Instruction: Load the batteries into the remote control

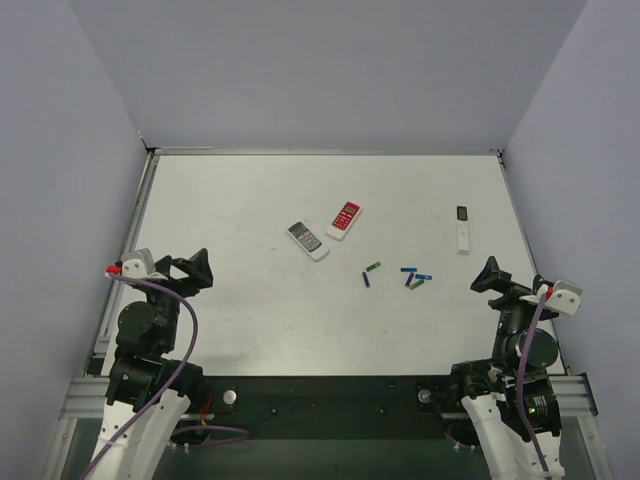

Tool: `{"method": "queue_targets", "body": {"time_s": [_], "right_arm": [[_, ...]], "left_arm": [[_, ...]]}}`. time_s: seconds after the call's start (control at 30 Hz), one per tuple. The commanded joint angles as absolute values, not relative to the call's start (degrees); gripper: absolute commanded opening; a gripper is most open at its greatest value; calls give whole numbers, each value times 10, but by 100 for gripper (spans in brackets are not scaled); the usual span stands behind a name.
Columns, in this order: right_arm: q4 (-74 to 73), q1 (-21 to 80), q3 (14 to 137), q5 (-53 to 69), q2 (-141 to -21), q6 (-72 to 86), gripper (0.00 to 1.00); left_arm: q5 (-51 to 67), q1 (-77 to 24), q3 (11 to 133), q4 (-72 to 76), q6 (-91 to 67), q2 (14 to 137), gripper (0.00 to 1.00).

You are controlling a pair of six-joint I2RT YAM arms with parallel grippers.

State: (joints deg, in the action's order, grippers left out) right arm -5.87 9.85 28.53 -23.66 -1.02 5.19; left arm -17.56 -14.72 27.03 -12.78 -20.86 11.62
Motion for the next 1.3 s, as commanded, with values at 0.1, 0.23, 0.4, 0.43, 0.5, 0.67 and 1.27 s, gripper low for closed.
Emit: {"method": "queue_targets", "body": {"time_s": [0.1, 0.23, 0.4, 0.43, 0.5, 0.67, 1.27], "right_arm": [[-68, 99, 316, -245, -47, 88, 100], [-99, 100, 365, -226, -131, 129, 100], [-127, 99, 427, -119, -273, 168, 100], [-136, 99, 439, -122, -327, 184, 100], [-184, 98, 483, -159, -385, 242, 100], [-237, 73, 540, -187, -561, 272, 100], [-249, -97, 768, 31, -1047, 201, 81]], "left_arm": [[-182, -164, 275, -112, -220, 98, 97], [-190, -163, 275, -113, -221, 93, 97], [-193, -164, 274, -115, -223, 86, 97], [-194, -165, 274, -117, -222, 86, 97], [-196, -169, 274, -117, -222, 84, 97], [-194, -177, 272, -118, -221, 75, 97], [-191, -182, 270, -117, -217, 60, 97]]}}
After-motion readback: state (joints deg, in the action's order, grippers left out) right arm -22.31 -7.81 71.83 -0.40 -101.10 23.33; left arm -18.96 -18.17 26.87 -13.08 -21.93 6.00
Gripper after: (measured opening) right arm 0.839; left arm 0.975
